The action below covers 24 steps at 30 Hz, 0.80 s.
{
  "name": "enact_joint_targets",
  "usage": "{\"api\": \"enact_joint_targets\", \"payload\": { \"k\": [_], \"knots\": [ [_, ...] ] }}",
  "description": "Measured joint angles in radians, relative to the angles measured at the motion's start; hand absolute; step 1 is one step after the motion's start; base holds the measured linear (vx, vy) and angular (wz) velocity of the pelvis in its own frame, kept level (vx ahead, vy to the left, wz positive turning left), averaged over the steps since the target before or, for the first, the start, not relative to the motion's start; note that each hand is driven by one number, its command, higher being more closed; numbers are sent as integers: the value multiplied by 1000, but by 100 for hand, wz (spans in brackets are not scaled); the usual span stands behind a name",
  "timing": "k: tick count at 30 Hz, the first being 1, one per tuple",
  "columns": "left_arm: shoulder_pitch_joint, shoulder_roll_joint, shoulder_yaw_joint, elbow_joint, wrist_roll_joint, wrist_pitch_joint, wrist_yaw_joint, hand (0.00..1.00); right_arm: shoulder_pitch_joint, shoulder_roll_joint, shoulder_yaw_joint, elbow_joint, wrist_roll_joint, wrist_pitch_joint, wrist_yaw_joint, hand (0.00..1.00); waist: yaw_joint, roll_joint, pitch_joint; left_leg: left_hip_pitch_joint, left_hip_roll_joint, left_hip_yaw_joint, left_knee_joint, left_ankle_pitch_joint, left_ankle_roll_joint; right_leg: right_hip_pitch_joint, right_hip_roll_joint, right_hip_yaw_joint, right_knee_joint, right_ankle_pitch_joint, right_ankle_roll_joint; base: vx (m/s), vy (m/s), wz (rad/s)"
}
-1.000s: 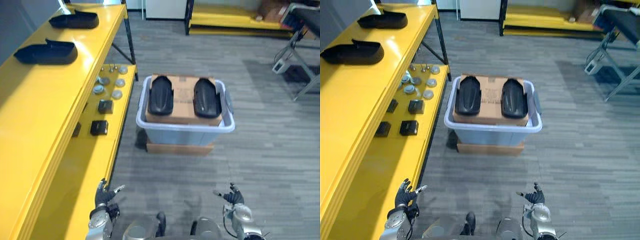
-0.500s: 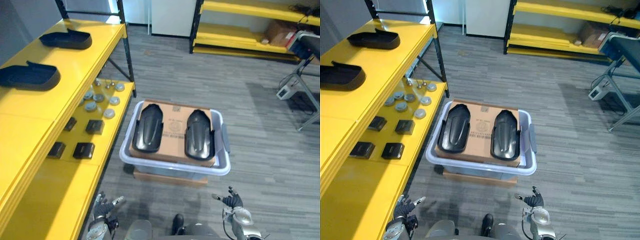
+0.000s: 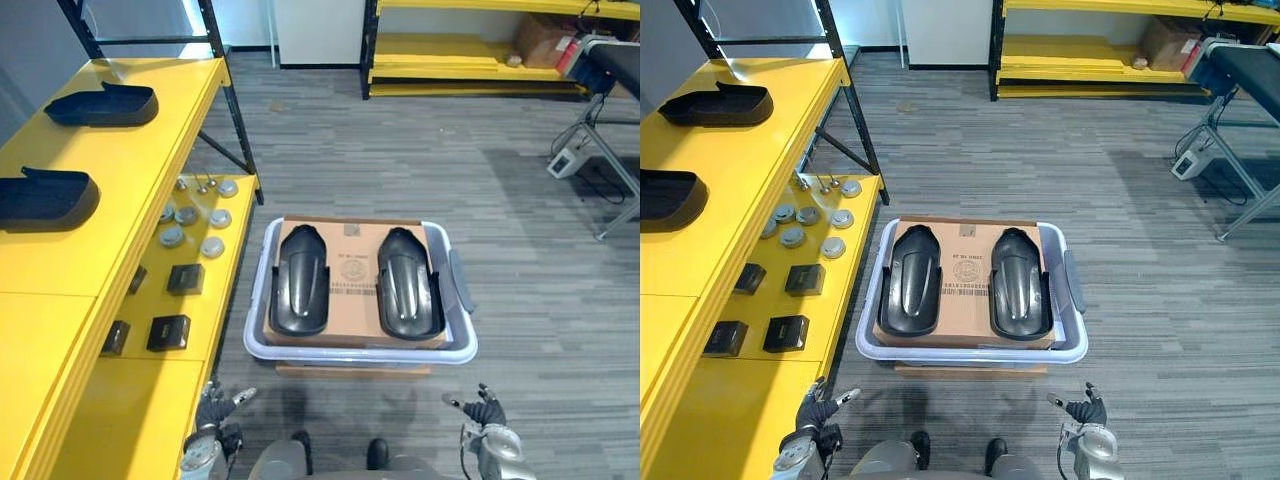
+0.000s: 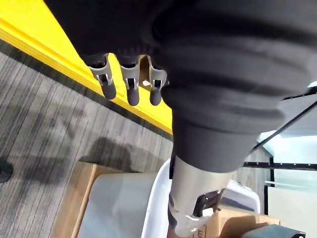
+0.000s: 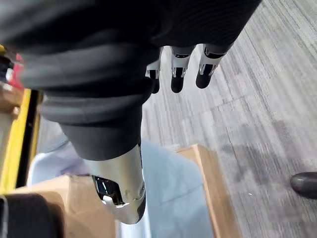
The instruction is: Walk over and take plastic housings, then place them on the shelf
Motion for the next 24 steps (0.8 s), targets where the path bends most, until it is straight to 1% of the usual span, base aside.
{"api": "enact_joint_targets", "payload": {
  "k": [3, 6, 8, 10, 12, 17, 21, 22, 24],
  "knots": [
    [23, -1, 0, -4, 0, 0, -3, 0, 18, -17, -26, -123, 31, -22, -9, 0, -2, -8, -15, 18, -5, 18, -26, 2, 3, 0, -3, 23, -10, 2, 3, 47, 22, -22],
    [38, -6, -3, -21, 1, -1, -16, 0, 35, -17, -37, -236, 40, -28, -27, 0, -6, -16, -21, 25, -7, 28, -44, 7, 10, 1, -4, 25, -24, 7, 8, 35, 7, -11],
    [39, -11, -7, -21, 1, -1, -24, 0, 37, -17, -34, -289, 39, -30, -39, 0, -5, -15, -25, 30, -8, 30, -53, 9, 13, 4, -4, 27, -27, 7, 8, 12, 3, -2],
    [40, -11, -19, -20, 1, -1, -24, 0, 31, -17, -19, -332, 26, -31, -41, 0, -4, -13, -29, 31, -9, 30, -57, 11, 13, 3, -4, 26, -29, 8, 9, 0, 0, 0],
    [45, -12, -43, -20, 1, -1, -25, 0, 11, -18, 17, -362, -38, -30, -45, 0, -3, -10, -31, 31, -9, 30, -60, 13, 13, 4, -4, 26, -33, 11, 8, 0, 0, 0],
    [56, -23, -69, -19, 21, -2, -25, 0, -68, -22, 86, -354, -159, -19, -85, 0, -1, -4, -33, 34, -15, 23, -100, 45, 14, -6, -6, 22, -38, 21, 10, -36, -5, 4],
    [74, -30, -93, -18, 21, -2, -25, 0, -164, -38, 117, -280, -199, -10, -113, 0, 1, 5, -25, 22, -25, 15, -127, 72, 19, -26, -10, 18, -42, 36, 13, -73, 11, 6],
    [75, -29, -92, -18, 21, -3, -23, 0, -202, -41, 119, -236, -201, 9, -127, 0, 5, 9, -19, 2, -30, 6, -126, 81, 24, -40, -14, 15, -46, 46, 16, -87, 30, 16],
    [75, -30, -93, -18, 20, -4, -23, 0, -230, -41, 120, -213, -201, 19, -135, 0, 6, 13, -5, -10, -35, -3, -127, 89, 26, -46, -19, 3, -52, 53, 18, -105, 32, 18]
  ]
}}
